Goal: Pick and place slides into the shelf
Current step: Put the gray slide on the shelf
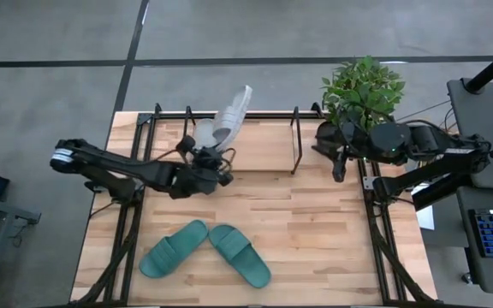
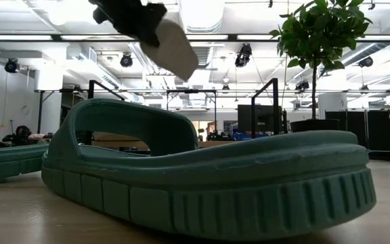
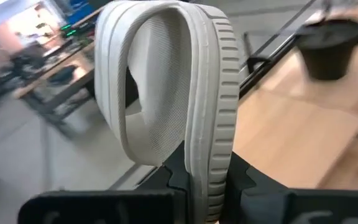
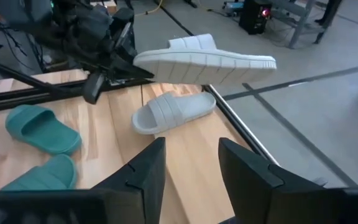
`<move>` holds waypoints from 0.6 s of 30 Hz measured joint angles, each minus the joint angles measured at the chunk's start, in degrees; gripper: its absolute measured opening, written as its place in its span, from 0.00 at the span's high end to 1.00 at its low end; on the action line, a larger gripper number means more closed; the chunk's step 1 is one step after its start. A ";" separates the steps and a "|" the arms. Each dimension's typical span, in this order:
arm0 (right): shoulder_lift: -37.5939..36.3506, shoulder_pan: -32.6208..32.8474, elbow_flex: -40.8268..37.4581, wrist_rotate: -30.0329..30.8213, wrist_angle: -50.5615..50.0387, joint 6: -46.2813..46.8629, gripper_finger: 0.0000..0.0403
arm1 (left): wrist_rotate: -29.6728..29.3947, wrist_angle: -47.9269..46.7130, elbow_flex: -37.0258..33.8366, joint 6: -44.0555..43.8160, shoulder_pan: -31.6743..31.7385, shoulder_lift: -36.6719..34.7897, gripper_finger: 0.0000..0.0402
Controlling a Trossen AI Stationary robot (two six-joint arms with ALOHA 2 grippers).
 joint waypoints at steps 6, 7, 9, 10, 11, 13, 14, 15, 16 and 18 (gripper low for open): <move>0.37 0.00 -1.35 -0.01 0.17 0.81 0.65 | -3.44 -4.39 4.74 -1.59 -0.02 7.60 0.96; 0.38 0.00 -1.59 -0.02 0.11 0.87 0.65 | -4.27 -5.60 5.25 -1.75 -0.02 8.89 0.96; 0.38 0.00 -1.90 0.00 0.28 1.25 0.64 | -5.62 -7.87 6.25 -1.97 0.01 11.40 0.96; 0.33 0.00 -2.18 0.00 0.24 1.25 0.64 | -5.88 -8.80 6.66 -2.49 0.01 12.25 0.96; 0.34 0.00 -2.37 0.02 0.20 1.27 0.64 | -5.92 -9.95 7.05 -3.71 0.03 13.27 0.96; 0.20 0.00 -2.94 0.01 0.24 1.29 0.65 | -5.85 -12.06 7.82 -5.84 0.02 14.73 0.96; 0.20 0.00 -3.17 0.01 0.11 1.29 0.65 | -5.85 -13.05 8.04 -6.82 0.01 15.39 0.96; 0.24 0.00 -3.32 0.02 0.15 1.35 0.66 | -5.83 -14.01 8.12 -7.87 0.01 15.83 0.96; 0.23 0.00 -3.45 0.05 0.17 1.39 0.66 | -5.80 -14.51 8.12 -8.64 0.01 16.29 0.96; 0.20 0.00 -3.84 0.07 0.17 1.65 0.67 | -5.89 -14.62 8.21 -10.29 0.01 17.06 0.96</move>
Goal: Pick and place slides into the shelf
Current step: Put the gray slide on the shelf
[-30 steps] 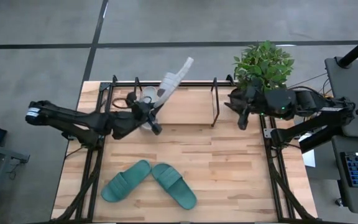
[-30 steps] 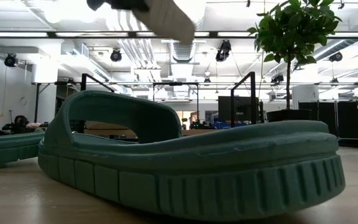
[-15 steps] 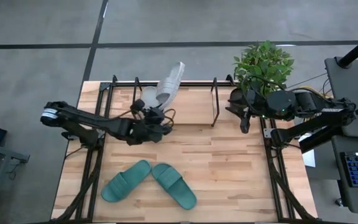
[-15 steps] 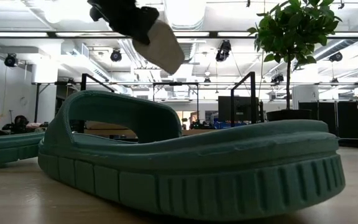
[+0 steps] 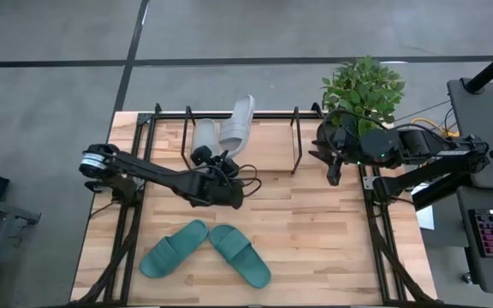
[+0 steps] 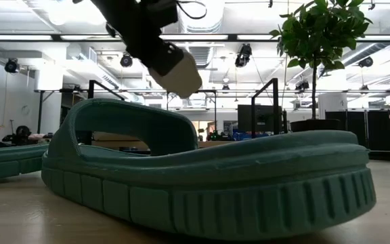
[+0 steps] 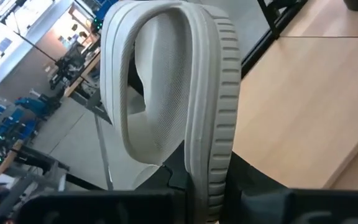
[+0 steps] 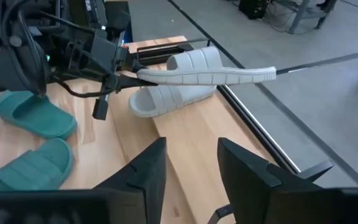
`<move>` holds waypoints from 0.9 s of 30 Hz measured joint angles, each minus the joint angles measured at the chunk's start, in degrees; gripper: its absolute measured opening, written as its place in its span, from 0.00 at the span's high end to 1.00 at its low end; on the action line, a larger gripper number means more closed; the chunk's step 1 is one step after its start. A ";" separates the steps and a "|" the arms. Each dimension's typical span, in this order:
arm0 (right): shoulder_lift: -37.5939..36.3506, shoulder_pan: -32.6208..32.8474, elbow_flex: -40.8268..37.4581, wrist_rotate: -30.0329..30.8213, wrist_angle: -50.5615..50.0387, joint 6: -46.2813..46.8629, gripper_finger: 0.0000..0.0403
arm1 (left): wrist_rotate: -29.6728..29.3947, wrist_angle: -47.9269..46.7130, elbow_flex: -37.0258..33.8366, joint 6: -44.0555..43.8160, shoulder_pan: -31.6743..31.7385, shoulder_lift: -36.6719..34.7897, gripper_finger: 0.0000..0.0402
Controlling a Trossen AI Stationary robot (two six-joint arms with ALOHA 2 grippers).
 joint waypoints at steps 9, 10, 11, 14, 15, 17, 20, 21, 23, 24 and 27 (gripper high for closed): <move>0.24 0.00 -0.56 0.08 0.24 1.02 0.67 | -0.06 -0.02 0.80 -7.37 0.25 7.60 0.96; 0.21 0.00 -0.56 0.12 0.30 1.04 0.67 | -0.42 -0.18 1.38 -7.37 0.39 8.79 0.96; 0.21 0.00 -0.57 0.15 0.31 1.07 0.67 | -1.00 -0.44 2.09 -7.37 0.48 10.04 0.96; 0.19 0.00 -0.59 0.16 0.31 1.06 0.67 | -2.35 -4.33 4.62 -7.42 0.79 13.79 0.96; 0.19 0.00 -0.62 0.16 0.31 1.06 0.67 | -2.39 -5.65 5.59 -7.48 0.88 15.01 0.96; 0.19 0.00 -0.62 0.17 0.29 1.07 0.68 | -2.28 -8.88 7.40 -7.63 0.96 17.00 0.96; 0.19 0.00 -0.62 0.16 0.29 1.07 0.69 | -1.61 -13.59 9.42 -8.24 0.96 19.61 0.96; 0.19 0.00 -0.62 0.16 0.27 1.05 0.69 | -1.15 -15.29 9.85 -9.06 1.00 20.09 0.96; 0.19 0.00 -0.65 0.15 0.12 1.06 0.69 | 1.62 -18.88 10.81 -11.80 1.26 20.65 0.96; 0.19 0.00 -0.65 0.15 0.14 1.07 0.69 | 3.41 -21.03 11.36 -13.48 1.50 20.77 0.96; 0.21 -0.02 -0.73 0.17 0.10 1.04 0.68 | 6.71 -28.06 12.05 -18.15 2.03 20.86 0.96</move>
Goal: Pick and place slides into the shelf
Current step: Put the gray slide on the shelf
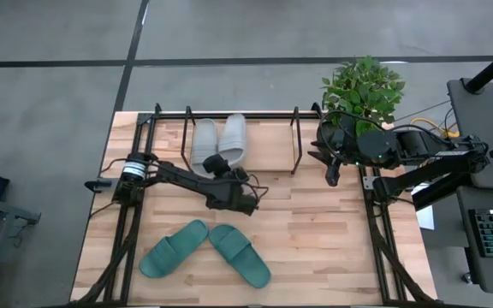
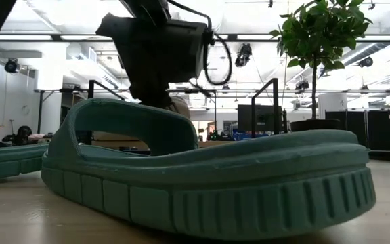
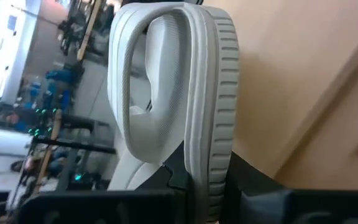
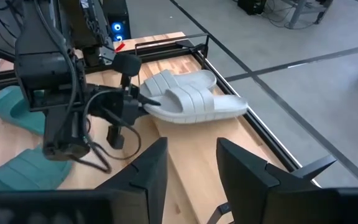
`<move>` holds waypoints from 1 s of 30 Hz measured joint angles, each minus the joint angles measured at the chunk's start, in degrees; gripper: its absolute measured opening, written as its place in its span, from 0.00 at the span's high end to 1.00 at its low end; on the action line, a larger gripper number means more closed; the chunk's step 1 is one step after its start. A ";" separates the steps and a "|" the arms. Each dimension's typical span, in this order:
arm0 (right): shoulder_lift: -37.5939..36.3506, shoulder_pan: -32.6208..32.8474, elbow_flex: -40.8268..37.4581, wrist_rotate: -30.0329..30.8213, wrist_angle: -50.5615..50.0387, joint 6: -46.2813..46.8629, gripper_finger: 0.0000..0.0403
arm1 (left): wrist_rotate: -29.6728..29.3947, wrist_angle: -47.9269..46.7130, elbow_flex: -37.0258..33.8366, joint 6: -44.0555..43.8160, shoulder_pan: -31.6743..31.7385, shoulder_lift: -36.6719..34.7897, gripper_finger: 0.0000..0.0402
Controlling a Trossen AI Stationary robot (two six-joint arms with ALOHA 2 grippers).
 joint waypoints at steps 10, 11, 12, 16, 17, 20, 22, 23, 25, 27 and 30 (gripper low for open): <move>0.00 0.00 -0.46 -0.02 0.20 0.00 0.69 | 1.48 -3.13 0.19 -1.45 0.54 0.17 0.96; 0.00 0.01 -0.51 -0.01 0.24 0.00 0.69 | 1.78 -3.28 0.17 -1.34 0.57 0.22 0.96; 0.00 0.01 -0.52 0.00 0.23 0.00 0.69 | 2.12 -3.34 0.15 -1.24 0.59 0.22 0.96; 0.02 0.01 -0.52 -0.01 0.31 0.00 0.69 | 2.78 -3.36 0.11 -1.19 0.61 0.22 0.96; 0.02 0.00 -0.52 -0.02 0.33 0.00 0.69 | 3.07 -3.34 0.08 -1.18 0.63 0.22 0.96; 0.02 0.00 -0.52 0.00 0.36 0.01 0.68 | 4.53 -3.23 0.09 -1.15 0.96 0.22 0.94; 0.02 0.01 -0.52 0.00 0.36 0.02 0.68 | 6.71 -3.21 0.11 -1.13 1.23 0.22 0.90; 0.02 0.01 -0.52 0.00 0.37 0.02 0.68 | 7.94 -3.25 0.11 -1.15 1.38 0.22 0.88; 0.02 0.01 -0.52 -0.01 0.37 0.02 0.68 | 10.38 -3.25 0.06 -1.15 1.47 0.22 0.83; 0.02 0.00 -0.52 -0.02 0.37 0.02 0.68 | 11.55 -3.17 0.06 -0.07 1.50 0.22 0.80; 0.02 0.00 -0.52 -0.02 0.33 0.02 0.69 | 12.66 -3.11 0.08 1.46 1.49 0.22 0.77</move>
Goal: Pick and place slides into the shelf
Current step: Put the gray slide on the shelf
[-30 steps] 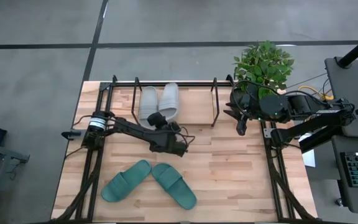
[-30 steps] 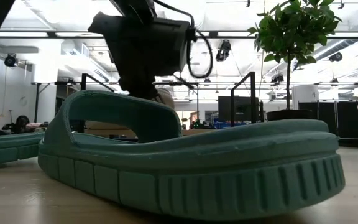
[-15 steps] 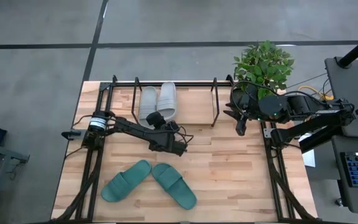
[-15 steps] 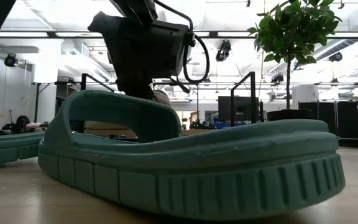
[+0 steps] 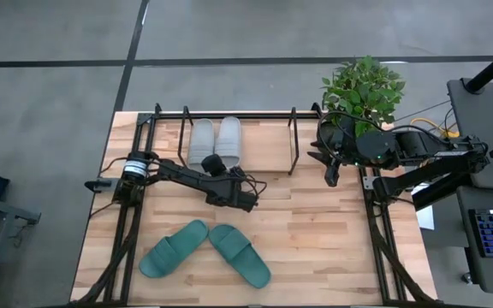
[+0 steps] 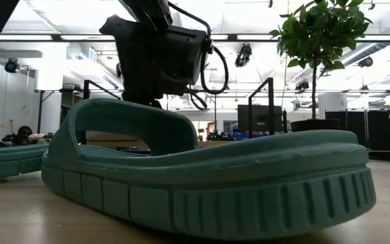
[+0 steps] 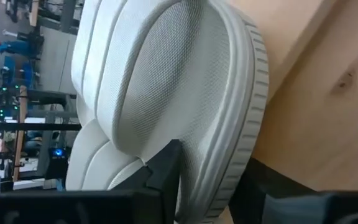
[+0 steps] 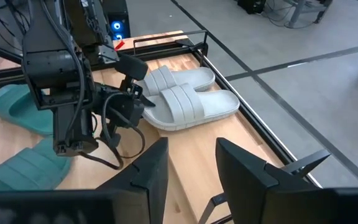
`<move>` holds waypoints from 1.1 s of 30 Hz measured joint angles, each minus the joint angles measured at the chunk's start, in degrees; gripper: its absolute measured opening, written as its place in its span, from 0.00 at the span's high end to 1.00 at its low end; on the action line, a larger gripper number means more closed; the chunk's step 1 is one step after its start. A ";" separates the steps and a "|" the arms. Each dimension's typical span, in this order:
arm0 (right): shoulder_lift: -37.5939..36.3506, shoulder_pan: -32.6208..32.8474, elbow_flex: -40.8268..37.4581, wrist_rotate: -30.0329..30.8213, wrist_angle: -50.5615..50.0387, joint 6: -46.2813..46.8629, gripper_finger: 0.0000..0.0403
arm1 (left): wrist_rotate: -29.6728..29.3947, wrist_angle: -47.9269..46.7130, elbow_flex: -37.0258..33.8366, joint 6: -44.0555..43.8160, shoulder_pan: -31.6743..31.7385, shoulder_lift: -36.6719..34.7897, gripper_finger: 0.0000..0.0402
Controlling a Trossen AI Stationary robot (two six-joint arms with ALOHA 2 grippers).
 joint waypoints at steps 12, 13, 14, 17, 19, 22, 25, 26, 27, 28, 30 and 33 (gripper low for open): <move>0.00 0.02 -0.32 0.00 -0.28 -0.02 0.69 | 10.82 0.52 1.96 8.04 0.56 0.00 0.67; -0.02 0.01 -0.41 0.00 -0.29 -0.02 0.68 | 11.51 0.63 2.42 8.94 0.63 0.00 0.66; -0.02 0.01 -0.54 -0.01 -0.31 -0.02 0.68 | 12.01 0.82 2.86 9.69 0.66 0.00 0.65; -0.02 0.00 -1.08 -0.02 -0.37 -0.02 0.68 | 12.62 0.89 4.20 12.14 0.61 0.00 0.62; -0.02 0.00 -1.56 0.00 -0.37 -0.02 0.68 | 13.37 0.92 4.81 13.41 0.61 0.00 0.61; -0.06 0.00 -2.39 -0.02 -0.47 -0.02 0.69 | 15.43 0.92 5.04 14.89 0.74 0.00 0.61; -0.11 0.01 -2.81 -0.02 -0.47 -0.02 0.70 | 18.27 0.86 5.08 16.45 0.76 0.00 0.61; -0.11 0.01 -2.82 -0.02 -0.44 -0.02 0.70 | 18.88 0.76 5.08 16.71 0.76 -0.02 0.61; -0.11 0.00 -2.82 -0.02 -0.42 -0.02 0.70 | 19.35 0.44 5.12 16.89 0.76 -0.02 0.61; -0.11 0.00 -2.82 -0.02 -0.41 -0.02 0.70 | 19.50 -0.23 5.20 16.93 0.76 -0.02 0.61; -0.13 0.00 -2.82 -0.02 -0.39 -0.02 0.71 | 19.84 -2.66 5.55 17.25 0.74 -0.08 0.61; -0.15 0.02 -2.82 -0.02 -0.39 -0.02 0.70 | 19.88 -5.54 6.53 18.09 0.70 -0.13 0.61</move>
